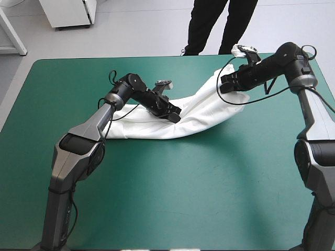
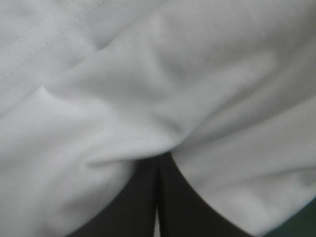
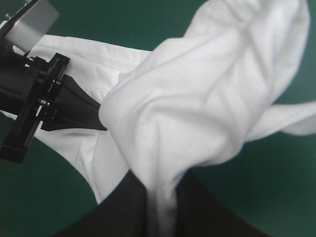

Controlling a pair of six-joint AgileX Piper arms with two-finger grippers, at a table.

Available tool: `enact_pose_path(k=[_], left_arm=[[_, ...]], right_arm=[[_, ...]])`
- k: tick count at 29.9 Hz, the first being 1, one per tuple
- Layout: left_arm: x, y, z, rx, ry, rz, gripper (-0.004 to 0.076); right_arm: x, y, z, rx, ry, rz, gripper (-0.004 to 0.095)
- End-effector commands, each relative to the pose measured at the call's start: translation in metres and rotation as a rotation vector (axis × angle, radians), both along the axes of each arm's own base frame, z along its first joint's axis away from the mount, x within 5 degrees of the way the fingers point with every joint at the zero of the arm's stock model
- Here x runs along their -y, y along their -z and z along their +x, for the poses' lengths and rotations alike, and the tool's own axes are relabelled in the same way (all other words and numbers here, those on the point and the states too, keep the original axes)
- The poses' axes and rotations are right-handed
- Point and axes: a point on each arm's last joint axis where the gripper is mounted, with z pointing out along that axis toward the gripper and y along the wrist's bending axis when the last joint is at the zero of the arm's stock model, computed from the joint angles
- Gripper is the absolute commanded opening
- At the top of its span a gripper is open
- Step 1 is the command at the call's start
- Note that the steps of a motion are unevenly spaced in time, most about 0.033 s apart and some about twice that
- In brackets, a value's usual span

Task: Fold the cloth

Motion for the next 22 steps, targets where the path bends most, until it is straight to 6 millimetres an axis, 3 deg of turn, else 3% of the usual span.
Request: enact_pose_path(k=[1, 6, 10, 15, 18, 22], left_arm=[[-0.003, -0.043, -0.005, 0.062, 0.052, 0.013, -0.0009], [-0.009, -0.096, -0.002, 0.202, 0.008, -0.022, -0.0009], [-0.026, -0.135, -0.003, 0.304, -0.069, 0.016, -0.0009], [-0.047, -0.183, -0.019, 0.406, -0.116, 0.011, -0.0009], [-0.064, -0.219, -0.036, 0.487, -0.149, 0.006, -0.0009], [-0.091, -0.270, -0.069, 0.618, -0.213, 0.037, -0.0009]], right_arm=[[-0.003, -0.052, -0.018, 0.151, 0.009, 0.042, -0.0015], [-0.003, -0.052, -0.018, 0.148, 0.011, 0.033, -0.0015], [-0.004, -0.052, -0.018, 0.146, 0.012, 0.034, -0.0015], [-0.008, -0.055, -0.018, 0.133, 0.018, 0.109, -0.0015], [-0.023, -0.061, -0.021, 0.145, -0.022, 0.158, -0.0014], [-0.059, -0.068, -0.029, 0.173, -0.098, 0.170, -0.0015]])
